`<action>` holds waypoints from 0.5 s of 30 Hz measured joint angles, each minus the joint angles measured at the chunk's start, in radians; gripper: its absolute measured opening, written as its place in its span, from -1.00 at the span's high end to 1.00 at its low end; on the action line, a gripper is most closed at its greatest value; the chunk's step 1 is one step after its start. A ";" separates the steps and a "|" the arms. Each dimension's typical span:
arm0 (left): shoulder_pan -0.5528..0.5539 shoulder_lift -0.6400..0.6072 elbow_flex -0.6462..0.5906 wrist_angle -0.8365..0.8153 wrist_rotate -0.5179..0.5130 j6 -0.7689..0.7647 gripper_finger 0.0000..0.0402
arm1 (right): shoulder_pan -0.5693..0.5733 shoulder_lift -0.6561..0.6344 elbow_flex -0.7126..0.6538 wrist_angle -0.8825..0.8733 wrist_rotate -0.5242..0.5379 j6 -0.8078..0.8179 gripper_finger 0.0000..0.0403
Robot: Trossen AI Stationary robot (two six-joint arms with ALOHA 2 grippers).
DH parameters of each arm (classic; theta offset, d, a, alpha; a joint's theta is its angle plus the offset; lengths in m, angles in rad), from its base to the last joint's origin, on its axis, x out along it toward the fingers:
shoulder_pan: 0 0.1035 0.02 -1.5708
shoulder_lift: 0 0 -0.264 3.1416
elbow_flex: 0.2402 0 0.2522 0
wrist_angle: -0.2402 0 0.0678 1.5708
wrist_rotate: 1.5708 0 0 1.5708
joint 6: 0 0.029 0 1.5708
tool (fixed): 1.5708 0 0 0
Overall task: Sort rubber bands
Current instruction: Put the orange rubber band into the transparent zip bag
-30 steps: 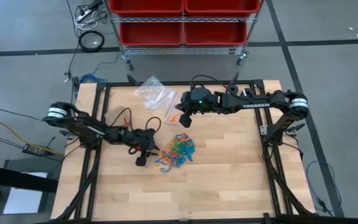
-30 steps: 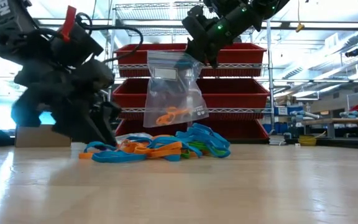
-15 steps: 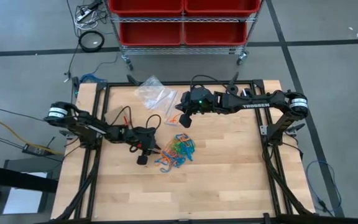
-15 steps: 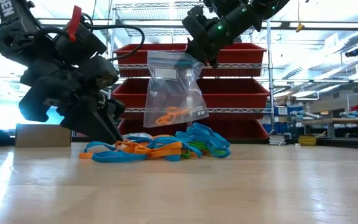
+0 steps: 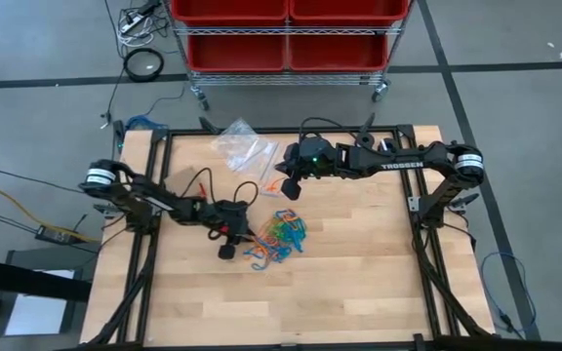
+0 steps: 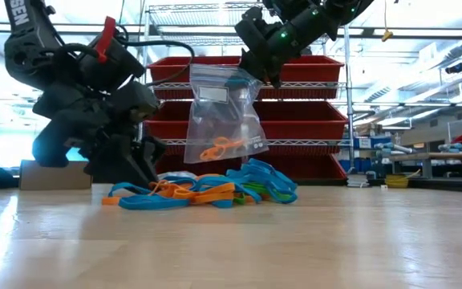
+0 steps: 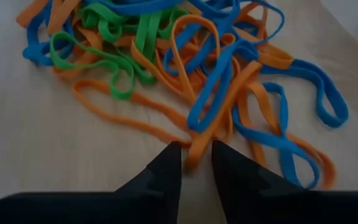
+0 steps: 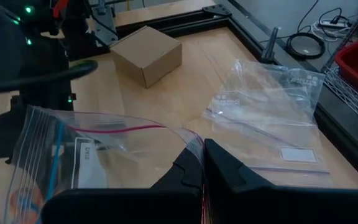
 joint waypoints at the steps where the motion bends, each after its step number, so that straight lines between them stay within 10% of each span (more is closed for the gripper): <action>1: 0.000 0.005 0.007 -0.001 0.000 0.001 0.51 | 0.000 0.000 0.000 -0.001 0.000 0.000 1.00; 15: 0.000 0.006 0.019 -0.053 0.034 0.025 0.96 | 0.000 0.000 0.000 -0.005 0.000 0.000 1.00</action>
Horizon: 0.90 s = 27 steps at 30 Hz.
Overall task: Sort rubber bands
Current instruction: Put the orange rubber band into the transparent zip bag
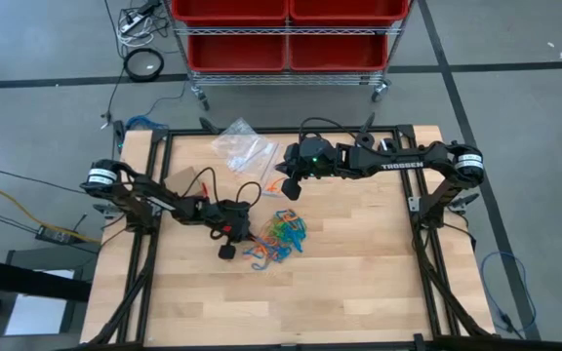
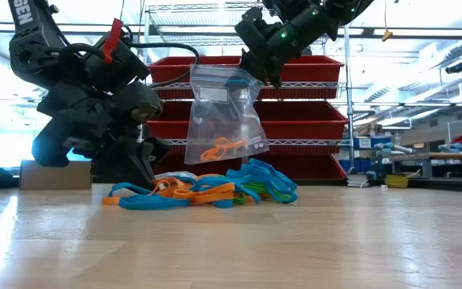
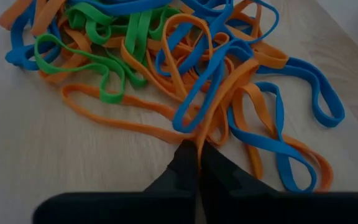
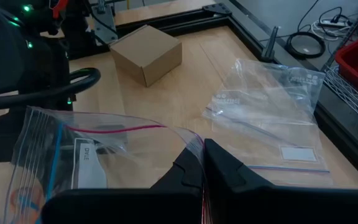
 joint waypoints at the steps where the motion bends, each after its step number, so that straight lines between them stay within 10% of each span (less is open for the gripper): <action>1: 0.000 -0.001 0.000 -0.003 0.003 0.000 0.97 | 0.000 0.000 0.000 0.000 0.000 0.000 1.00; 13: -0.002 -0.322 0.017 -0.346 -0.015 0.023 0.97 | 0.000 0.000 0.000 -0.001 -0.003 0.000 1.00; 27: -0.048 -0.485 0.389 -0.771 -0.132 0.200 0.98 | 0.000 0.000 0.000 0.000 -0.003 0.001 1.00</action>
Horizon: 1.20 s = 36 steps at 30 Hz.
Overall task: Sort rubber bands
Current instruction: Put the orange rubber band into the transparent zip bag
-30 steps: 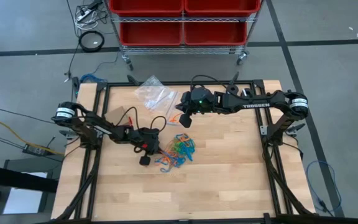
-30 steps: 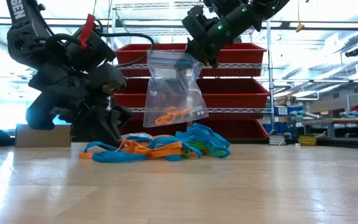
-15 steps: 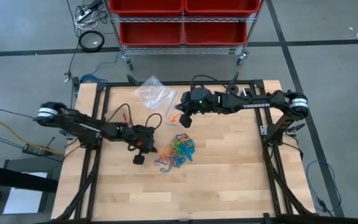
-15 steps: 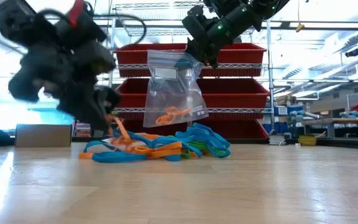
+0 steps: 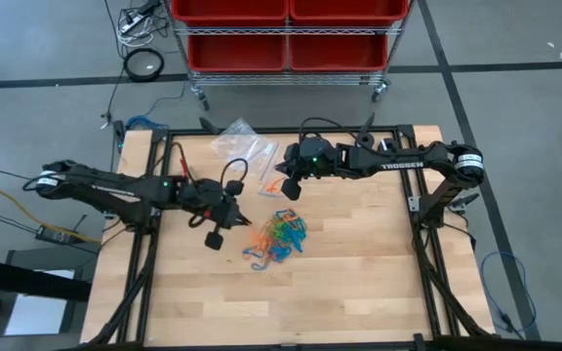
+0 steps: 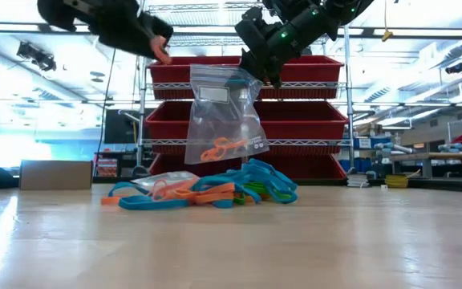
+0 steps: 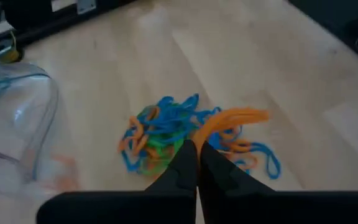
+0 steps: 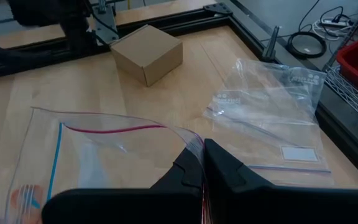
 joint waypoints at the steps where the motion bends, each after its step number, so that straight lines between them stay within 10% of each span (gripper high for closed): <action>1: -0.001 0.002 0.017 -0.012 -0.018 0.011 0.98 | 0.000 0.000 0.000 0.000 0.000 0.000 1.00; 15: -0.001 0.035 0.178 -0.020 -0.473 0.230 0.98 | 0.000 0.000 0.000 0.005 0.000 0.007 1.00; 36: 0.006 0.227 0.352 0.024 -0.704 0.515 0.96 | 0.019 0.000 0.000 0.008 -0.019 0.056 1.00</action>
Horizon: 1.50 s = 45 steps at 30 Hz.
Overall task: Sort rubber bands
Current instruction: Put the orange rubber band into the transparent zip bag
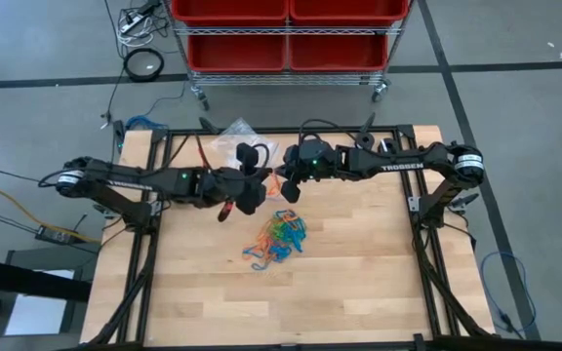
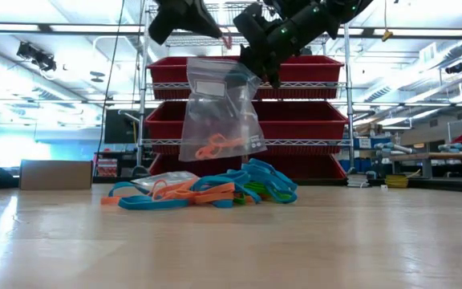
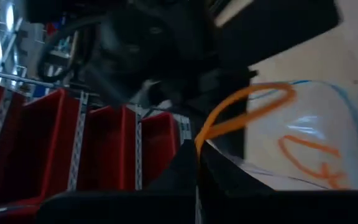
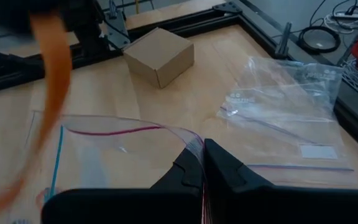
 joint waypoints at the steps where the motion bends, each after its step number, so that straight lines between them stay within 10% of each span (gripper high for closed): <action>1: 0.000 0.000 0.005 0.000 -0.001 0.011 0.96 | 0.000 0.000 0.000 0.000 0.000 0.000 1.00; 18: 0.001 0.028 0.009 -0.207 0.031 -0.001 0.92 | 0.000 0.000 0.000 0.030 -0.006 0.009 1.00; 33: -0.013 0.035 0.009 -0.075 0.056 -0.015 0.10 | -0.006 0.000 0.000 0.030 -0.030 0.019 1.00; 45: -0.010 -0.029 0.005 -0.364 0.231 -0.406 -0.01 | -0.019 0.000 0.000 0.020 -0.026 0.017 1.00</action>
